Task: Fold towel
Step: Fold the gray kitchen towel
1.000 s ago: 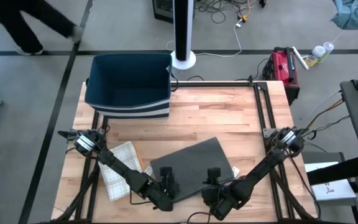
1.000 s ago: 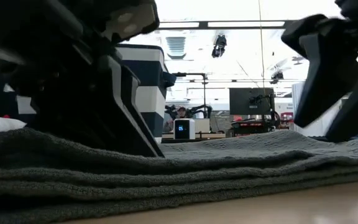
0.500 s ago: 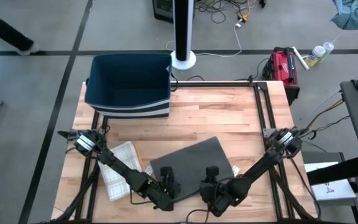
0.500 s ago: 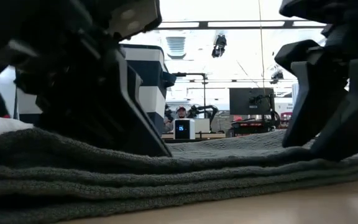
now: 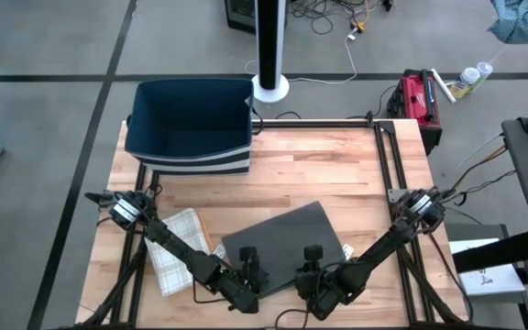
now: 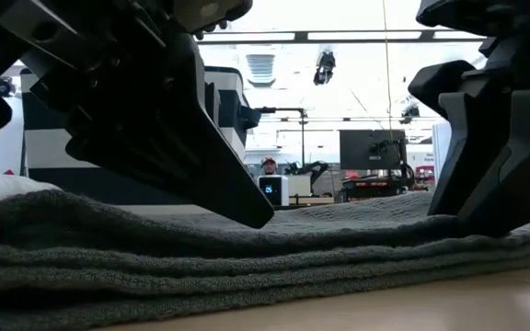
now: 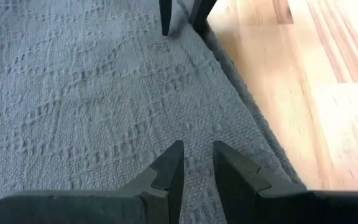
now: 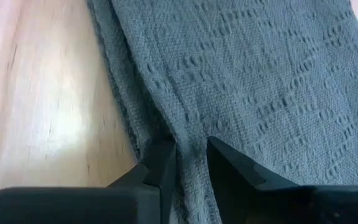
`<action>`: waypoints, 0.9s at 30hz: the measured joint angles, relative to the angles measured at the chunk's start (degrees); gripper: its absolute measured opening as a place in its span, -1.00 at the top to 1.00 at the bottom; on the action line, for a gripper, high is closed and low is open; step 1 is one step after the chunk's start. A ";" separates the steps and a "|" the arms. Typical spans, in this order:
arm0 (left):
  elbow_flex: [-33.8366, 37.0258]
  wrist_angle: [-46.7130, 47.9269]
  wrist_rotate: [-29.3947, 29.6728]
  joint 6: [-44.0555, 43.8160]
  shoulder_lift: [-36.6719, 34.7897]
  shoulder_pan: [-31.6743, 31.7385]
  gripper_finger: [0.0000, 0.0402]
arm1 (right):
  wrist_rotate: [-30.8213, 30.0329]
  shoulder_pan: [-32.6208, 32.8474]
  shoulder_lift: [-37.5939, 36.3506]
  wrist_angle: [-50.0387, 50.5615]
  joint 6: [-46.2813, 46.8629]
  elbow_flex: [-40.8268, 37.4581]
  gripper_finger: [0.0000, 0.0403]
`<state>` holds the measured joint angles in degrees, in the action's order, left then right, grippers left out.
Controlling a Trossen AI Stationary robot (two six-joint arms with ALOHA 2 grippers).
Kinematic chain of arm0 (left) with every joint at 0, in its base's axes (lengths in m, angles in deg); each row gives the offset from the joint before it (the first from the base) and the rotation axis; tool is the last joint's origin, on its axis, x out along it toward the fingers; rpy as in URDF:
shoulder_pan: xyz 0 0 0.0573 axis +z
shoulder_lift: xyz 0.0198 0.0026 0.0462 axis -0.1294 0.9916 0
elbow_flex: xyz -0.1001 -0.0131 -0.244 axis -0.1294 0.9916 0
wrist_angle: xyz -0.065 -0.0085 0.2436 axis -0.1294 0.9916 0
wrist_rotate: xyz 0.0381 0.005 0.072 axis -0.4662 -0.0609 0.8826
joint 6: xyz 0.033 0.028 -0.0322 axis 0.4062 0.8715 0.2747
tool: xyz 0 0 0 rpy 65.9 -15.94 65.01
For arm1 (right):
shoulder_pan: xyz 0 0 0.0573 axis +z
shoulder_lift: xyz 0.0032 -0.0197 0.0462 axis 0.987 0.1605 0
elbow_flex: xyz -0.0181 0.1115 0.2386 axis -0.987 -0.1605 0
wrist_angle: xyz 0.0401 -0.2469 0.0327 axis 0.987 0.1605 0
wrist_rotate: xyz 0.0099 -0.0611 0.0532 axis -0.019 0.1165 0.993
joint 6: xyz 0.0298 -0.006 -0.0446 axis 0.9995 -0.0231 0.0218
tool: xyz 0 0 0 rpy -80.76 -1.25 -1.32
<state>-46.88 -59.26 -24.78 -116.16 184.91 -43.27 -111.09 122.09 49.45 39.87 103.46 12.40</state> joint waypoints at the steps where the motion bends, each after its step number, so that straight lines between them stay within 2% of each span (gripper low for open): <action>1: 0.00 0.02 0.00 0.00 0.00 0.00 0.62 | 0.04 0.02 0.00 -0.03 -0.02 0.00 0.60; 12: -0.04 0.39 -0.02 0.02 -0.30 0.00 0.61 | 1.18 0.02 -1.88 3.66 -3.26 4.31 0.99; 17: -0.04 0.72 -0.02 0.02 -0.61 0.00 0.60 | 9.35 -0.11 -1.88 4.45 -0.65 4.85 0.99; 22: -0.04 0.89 -0.01 -0.01 -0.74 0.04 0.61 | 6.97 -0.10 -1.87 4.63 -0.50 4.03 0.95; 27: -0.04 0.88 -0.02 -0.13 -0.74 0.04 0.59 | 4.97 -0.33 -0.45 4.22 -0.84 3.97 0.69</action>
<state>-46.92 -58.38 -24.80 -116.29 184.17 -43.23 -106.12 121.76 48.99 44.09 102.62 16.37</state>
